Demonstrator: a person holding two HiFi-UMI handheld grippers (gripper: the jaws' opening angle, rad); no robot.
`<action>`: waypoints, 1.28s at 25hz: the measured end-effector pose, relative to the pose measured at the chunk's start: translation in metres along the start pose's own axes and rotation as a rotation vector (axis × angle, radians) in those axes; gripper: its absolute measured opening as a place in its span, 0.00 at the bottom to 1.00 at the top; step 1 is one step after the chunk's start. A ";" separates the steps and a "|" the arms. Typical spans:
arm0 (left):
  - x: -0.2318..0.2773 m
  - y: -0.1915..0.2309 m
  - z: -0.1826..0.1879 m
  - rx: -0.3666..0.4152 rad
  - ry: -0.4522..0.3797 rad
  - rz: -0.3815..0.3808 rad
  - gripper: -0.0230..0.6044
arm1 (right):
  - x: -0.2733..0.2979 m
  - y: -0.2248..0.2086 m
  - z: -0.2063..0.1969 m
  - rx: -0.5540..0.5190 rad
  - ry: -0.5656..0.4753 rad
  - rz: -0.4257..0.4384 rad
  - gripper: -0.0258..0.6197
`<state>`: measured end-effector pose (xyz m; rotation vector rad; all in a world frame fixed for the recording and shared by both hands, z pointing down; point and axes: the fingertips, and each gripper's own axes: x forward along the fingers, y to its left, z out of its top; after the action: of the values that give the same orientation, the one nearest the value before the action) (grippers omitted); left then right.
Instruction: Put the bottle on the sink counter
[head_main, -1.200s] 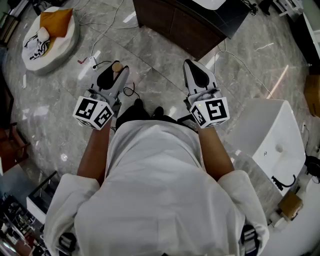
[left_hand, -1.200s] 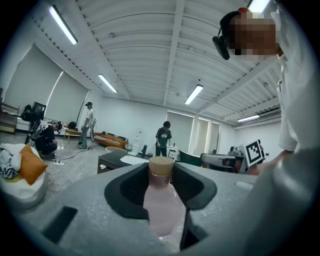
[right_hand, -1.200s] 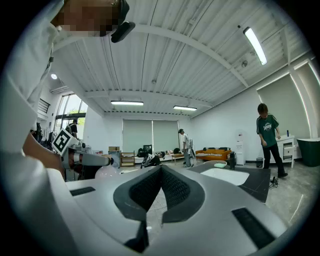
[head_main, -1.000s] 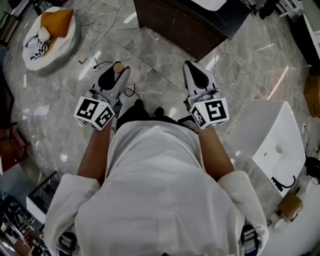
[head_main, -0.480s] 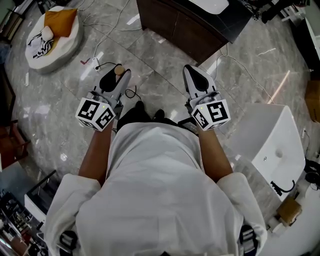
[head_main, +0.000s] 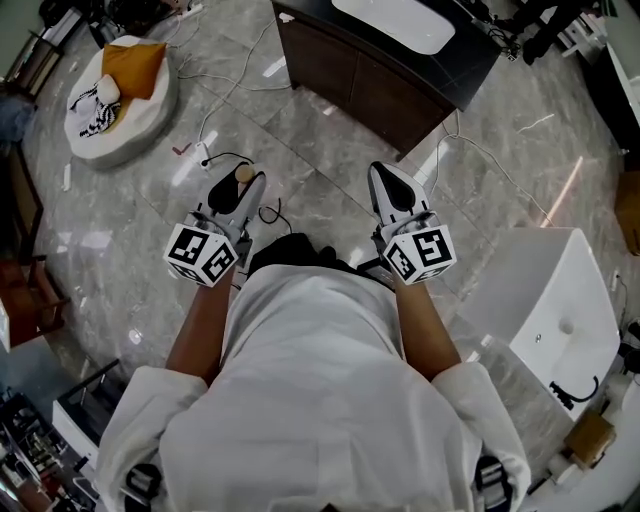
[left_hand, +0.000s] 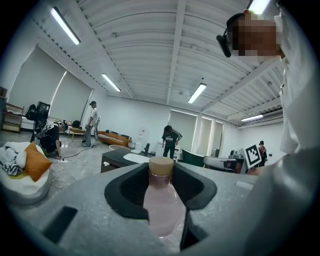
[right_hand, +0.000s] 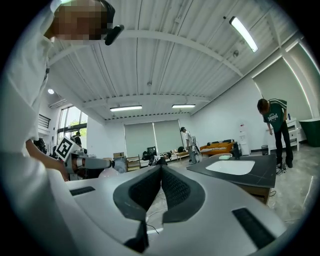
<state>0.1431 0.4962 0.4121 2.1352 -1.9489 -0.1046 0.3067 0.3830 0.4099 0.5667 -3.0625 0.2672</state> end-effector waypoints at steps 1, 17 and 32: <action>0.000 0.001 0.001 0.002 0.001 0.001 0.28 | 0.001 -0.001 0.000 0.006 0.001 -0.003 0.06; 0.066 0.047 -0.004 -0.065 0.022 -0.029 0.28 | 0.052 -0.049 -0.019 0.062 0.071 -0.048 0.06; 0.168 0.156 0.053 -0.053 0.004 -0.083 0.28 | 0.198 -0.103 0.032 0.008 0.052 -0.038 0.06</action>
<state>-0.0020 0.3114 0.4160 2.1809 -1.8346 -0.1653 0.1590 0.2126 0.4046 0.6084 -2.9987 0.2889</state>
